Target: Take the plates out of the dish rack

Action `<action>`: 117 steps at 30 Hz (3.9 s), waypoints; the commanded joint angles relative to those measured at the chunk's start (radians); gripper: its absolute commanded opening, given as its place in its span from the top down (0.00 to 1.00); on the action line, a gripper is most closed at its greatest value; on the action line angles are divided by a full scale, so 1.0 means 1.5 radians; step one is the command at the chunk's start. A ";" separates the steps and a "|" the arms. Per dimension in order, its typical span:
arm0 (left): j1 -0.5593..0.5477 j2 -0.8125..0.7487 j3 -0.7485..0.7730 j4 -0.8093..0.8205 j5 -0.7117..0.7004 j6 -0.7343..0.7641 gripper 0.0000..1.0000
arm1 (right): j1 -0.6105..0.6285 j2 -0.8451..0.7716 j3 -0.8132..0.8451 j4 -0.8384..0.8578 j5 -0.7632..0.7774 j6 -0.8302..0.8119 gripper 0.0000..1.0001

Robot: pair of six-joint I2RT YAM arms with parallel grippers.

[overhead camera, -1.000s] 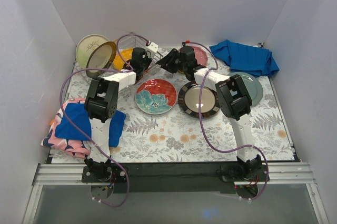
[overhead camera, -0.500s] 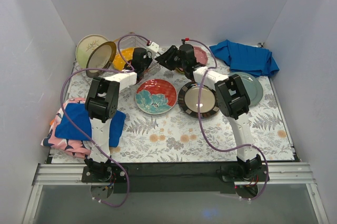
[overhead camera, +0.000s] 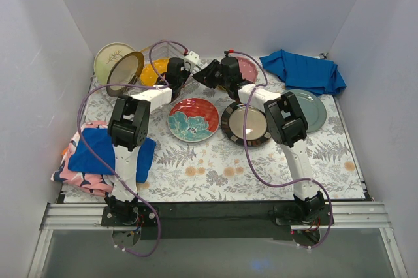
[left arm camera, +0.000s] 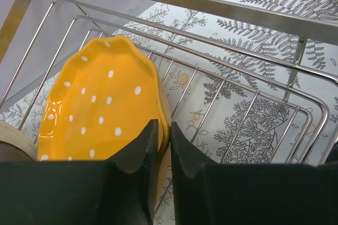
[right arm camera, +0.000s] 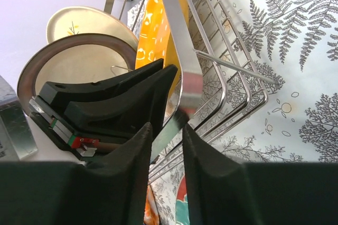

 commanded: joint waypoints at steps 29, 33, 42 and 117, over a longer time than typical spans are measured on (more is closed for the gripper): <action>0.028 -0.033 -0.008 0.231 -0.153 0.152 1.00 | -0.006 0.010 0.025 -0.108 0.064 -0.089 0.99; 0.030 -0.026 0.004 0.209 -0.139 0.135 1.00 | -0.006 0.011 0.025 -0.108 0.066 -0.092 0.99; 0.025 -0.078 0.019 0.111 -0.071 0.038 1.00 | -0.009 0.005 0.028 -0.104 0.053 -0.102 0.99; 0.038 0.189 0.289 -0.303 0.078 -0.172 0.81 | -0.010 0.013 0.015 -0.069 0.030 -0.143 0.99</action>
